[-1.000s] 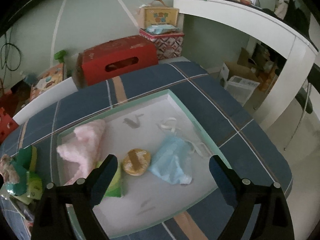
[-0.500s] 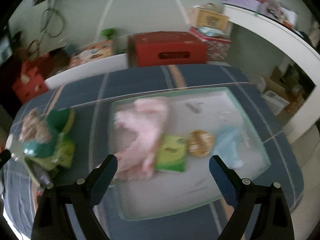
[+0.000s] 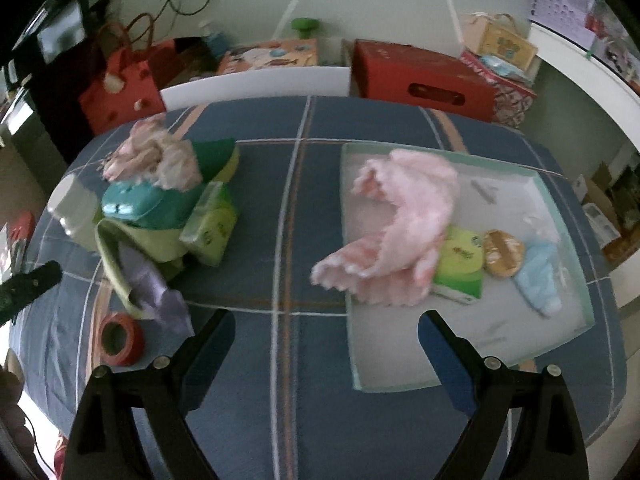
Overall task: Organize soft objects
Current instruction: 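Withdraw both grippers from the tray toward the pile, then move the left gripper to the red tape roll while the right moves to the yellow-green cloth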
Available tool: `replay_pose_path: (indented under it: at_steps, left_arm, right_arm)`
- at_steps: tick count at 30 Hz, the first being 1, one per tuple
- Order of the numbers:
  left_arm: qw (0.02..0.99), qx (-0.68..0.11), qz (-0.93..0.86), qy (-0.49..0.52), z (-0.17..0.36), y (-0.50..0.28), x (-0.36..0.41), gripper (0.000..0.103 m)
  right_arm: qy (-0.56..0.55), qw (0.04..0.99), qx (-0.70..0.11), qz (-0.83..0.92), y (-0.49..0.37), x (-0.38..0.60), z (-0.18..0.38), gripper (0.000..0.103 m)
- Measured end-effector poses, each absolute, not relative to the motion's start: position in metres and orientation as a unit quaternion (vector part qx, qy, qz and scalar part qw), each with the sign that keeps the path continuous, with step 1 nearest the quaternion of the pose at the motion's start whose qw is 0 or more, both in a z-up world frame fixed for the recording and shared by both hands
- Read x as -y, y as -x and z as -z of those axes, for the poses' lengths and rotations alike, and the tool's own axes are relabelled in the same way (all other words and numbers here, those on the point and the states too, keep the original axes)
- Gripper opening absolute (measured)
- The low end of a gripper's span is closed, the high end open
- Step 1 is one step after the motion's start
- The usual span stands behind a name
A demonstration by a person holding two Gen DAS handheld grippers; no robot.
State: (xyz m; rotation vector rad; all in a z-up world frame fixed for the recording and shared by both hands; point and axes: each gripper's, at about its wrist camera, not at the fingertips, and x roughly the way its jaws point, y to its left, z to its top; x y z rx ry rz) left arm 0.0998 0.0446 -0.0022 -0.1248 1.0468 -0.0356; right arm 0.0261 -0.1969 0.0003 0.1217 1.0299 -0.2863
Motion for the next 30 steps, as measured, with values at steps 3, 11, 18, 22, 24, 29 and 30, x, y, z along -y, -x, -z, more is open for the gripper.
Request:
replay_pose_path:
  at_steps: [3,11,18,22,24,29,30]
  left_arm:
    - [0.861,-0.506,0.024,0.057,0.006,-0.098,-0.043,0.09]
    - [0.843,-0.534,0.04,0.039,0.025,-0.09,-0.028,0.09]
    - [0.831,-0.553,0.059,0.035,0.04,-0.088,-0.015,0.09]
    - [0.826,-0.559,0.058,0.034,0.045,-0.089,-0.014,0.09]
    - [0.823,-0.564,0.059,0.031,0.049,-0.089,-0.012,0.09]
    - [0.808,-0.584,0.072,0.032,0.063,-0.094,-0.007,0.09]
    - [0.806,-0.586,0.074,0.034,0.065,-0.094,-0.006,0.09]
  right_arm:
    - [-0.056,0.856,-0.496,0.133,-0.026,0.192,0.004,0.095]
    - [-0.057,0.85,-0.508,0.127,-0.025,0.187,0.014,0.095]
    - [-0.058,0.849,-0.51,0.129,-0.026,0.188,0.016,0.095]
    - [-0.058,0.848,-0.511,0.129,-0.029,0.188,0.017,0.095]
    - [-0.059,0.847,-0.513,0.129,-0.031,0.188,0.019,0.095]
    - [-0.061,0.844,-0.516,0.132,-0.033,0.189,0.023,0.095]
    - [-0.061,0.844,-0.516,0.132,-0.033,0.189,0.023,0.095]
